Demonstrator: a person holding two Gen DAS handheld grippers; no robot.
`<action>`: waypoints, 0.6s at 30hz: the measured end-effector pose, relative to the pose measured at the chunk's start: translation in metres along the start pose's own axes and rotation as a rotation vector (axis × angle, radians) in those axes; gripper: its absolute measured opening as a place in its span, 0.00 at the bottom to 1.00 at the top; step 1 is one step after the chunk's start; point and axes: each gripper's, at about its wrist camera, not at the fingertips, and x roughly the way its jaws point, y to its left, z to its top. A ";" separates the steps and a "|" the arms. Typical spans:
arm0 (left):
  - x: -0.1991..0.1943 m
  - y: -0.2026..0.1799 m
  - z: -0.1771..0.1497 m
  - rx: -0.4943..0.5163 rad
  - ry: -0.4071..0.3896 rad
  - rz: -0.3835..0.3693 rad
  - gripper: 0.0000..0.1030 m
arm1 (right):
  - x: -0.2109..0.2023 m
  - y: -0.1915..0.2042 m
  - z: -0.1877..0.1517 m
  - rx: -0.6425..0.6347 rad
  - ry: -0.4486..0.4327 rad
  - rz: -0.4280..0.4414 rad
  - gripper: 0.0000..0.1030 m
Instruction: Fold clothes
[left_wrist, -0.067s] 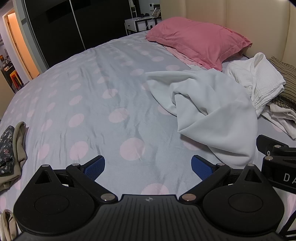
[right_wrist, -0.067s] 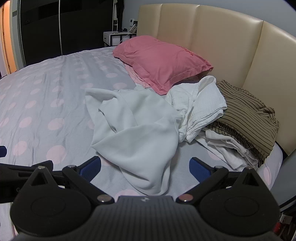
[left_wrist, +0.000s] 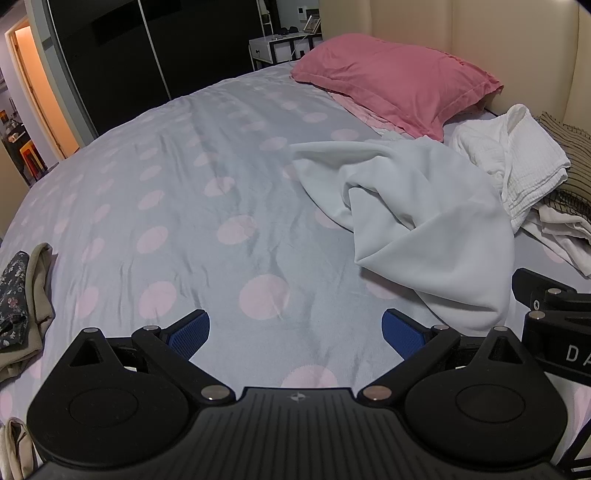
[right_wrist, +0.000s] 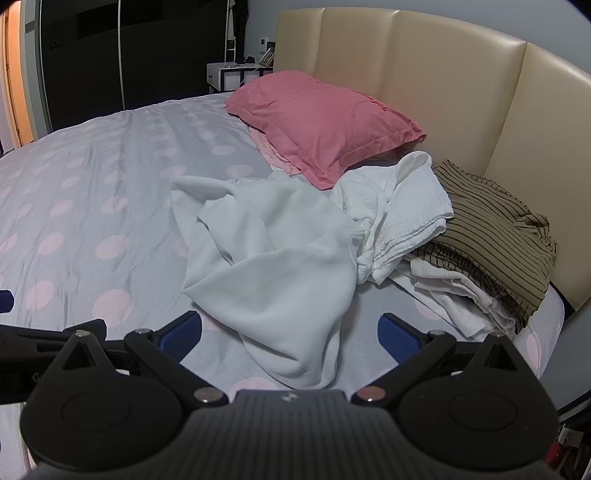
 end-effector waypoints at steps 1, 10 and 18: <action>0.000 0.000 0.000 0.002 -0.001 0.002 0.99 | -0.001 0.000 0.000 -0.002 0.000 -0.001 0.99; 0.001 -0.001 -0.001 0.002 -0.003 0.004 0.99 | 0.000 0.000 0.000 -0.002 0.000 -0.005 0.99; 0.000 0.000 -0.001 0.001 -0.004 0.004 0.99 | -0.004 0.000 -0.002 -0.004 -0.002 -0.003 0.99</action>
